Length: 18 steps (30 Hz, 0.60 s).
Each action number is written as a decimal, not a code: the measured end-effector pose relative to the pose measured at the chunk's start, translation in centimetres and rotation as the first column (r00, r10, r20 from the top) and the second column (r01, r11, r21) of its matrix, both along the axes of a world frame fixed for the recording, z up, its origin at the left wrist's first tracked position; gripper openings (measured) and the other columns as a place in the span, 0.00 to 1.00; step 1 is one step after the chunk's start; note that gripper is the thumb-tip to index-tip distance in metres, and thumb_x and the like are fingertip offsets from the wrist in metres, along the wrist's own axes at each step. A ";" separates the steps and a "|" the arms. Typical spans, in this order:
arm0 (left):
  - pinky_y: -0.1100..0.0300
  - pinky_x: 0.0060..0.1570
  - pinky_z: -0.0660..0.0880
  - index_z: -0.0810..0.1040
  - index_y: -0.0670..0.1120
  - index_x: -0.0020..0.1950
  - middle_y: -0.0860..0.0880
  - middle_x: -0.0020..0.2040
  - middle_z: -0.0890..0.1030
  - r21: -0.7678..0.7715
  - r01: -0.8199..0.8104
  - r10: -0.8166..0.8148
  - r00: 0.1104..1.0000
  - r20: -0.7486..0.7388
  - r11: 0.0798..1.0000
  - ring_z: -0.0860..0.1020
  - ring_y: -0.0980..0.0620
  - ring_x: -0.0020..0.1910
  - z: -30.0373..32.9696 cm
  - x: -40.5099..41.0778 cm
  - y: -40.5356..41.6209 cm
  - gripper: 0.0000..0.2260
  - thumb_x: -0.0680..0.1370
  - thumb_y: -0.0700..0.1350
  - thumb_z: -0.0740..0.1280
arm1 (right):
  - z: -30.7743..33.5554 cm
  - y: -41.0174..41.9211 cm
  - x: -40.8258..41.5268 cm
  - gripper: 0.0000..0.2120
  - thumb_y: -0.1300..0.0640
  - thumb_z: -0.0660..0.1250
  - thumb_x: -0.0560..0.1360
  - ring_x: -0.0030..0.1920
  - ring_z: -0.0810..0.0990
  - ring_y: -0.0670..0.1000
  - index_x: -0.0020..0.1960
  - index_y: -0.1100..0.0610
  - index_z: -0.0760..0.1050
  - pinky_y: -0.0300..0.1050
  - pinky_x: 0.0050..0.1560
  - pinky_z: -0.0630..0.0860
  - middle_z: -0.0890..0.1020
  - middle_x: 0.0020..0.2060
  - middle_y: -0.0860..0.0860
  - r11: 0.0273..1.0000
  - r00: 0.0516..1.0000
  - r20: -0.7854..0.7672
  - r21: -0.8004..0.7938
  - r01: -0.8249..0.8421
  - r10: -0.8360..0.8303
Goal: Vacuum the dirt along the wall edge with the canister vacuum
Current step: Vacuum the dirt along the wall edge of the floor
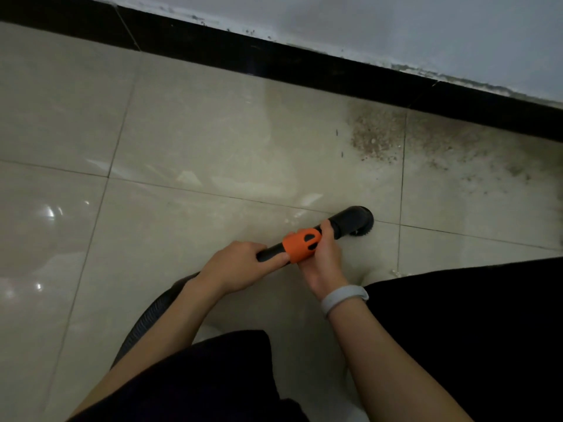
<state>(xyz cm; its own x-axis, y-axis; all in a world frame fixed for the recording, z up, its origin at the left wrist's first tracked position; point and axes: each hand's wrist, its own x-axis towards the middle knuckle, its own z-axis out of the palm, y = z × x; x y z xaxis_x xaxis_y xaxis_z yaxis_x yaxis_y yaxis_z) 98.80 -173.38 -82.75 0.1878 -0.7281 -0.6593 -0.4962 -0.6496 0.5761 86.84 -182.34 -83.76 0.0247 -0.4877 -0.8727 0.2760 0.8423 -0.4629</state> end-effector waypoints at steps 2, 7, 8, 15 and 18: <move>0.56 0.35 0.74 0.77 0.47 0.38 0.51 0.30 0.77 -0.015 -0.002 0.003 0.999 0.047 1.000 0.77 0.52 0.30 0.3 0.1 -0.2 0.25 0.72 0.70 0.60 | -0.2 -0.5 0.4 0.14 0.51 0.59 0.80 0.25 0.78 0.50 0.41 0.60 0.69 0.45 0.30 0.77 0.76 0.26 0.52 1.000 1.000 0.017 -0.015 -0.008 0.009; 0.52 0.38 0.76 0.74 0.45 0.35 0.47 0.30 0.79 -0.058 -0.255 0.261 0.957 0.126 0.965 0.79 0.47 0.32 0.5 2.3 3.1 0.26 0.72 0.68 0.61 | -0.5 0.2 6.0 0.16 0.51 0.59 0.80 0.22 0.77 0.49 0.38 0.60 0.69 0.42 0.27 0.76 0.76 0.20 0.50 0.978 0.976 0.056 -0.021 -0.208 0.209; 0.51 0.39 0.76 0.75 0.44 0.35 0.47 0.30 0.79 -0.062 -0.320 0.325 0.936 0.135 0.945 0.79 0.46 0.33 0.4 2.8 3.8 0.26 0.72 0.68 0.61 | -0.4 0.4 7.4 0.15 0.52 0.60 0.80 0.22 0.77 0.49 0.39 0.60 0.69 0.41 0.26 0.76 0.76 0.21 0.51 0.966 0.963 0.066 -0.018 -0.260 0.260; 0.57 0.33 0.76 0.76 0.47 0.34 0.50 0.24 0.78 -0.130 -0.508 0.518 0.853 0.058 0.851 0.77 0.53 0.22 0.4 5.7 2.8 0.26 0.69 0.70 0.59 | 1.3 -2.1 12.8 0.13 0.51 0.59 0.80 0.31 0.76 0.55 0.44 0.61 0.67 0.52 0.38 0.77 0.74 0.35 0.57 0.886 0.882 0.097 -0.008 -0.463 0.462; 0.61 0.28 0.73 0.75 0.47 0.34 0.50 0.22 0.76 -0.138 -0.484 0.487 0.873 -0.018 0.864 0.75 0.54 0.20 0.1 6.0 -0.2 0.21 0.75 0.64 0.62 | 2.2 -5.2 12.5 0.14 0.49 0.57 0.81 0.47 0.79 0.58 0.53 0.62 0.68 0.53 0.43 0.77 0.76 0.46 0.58 0.824 0.824 0.011 -0.001 -0.567 0.567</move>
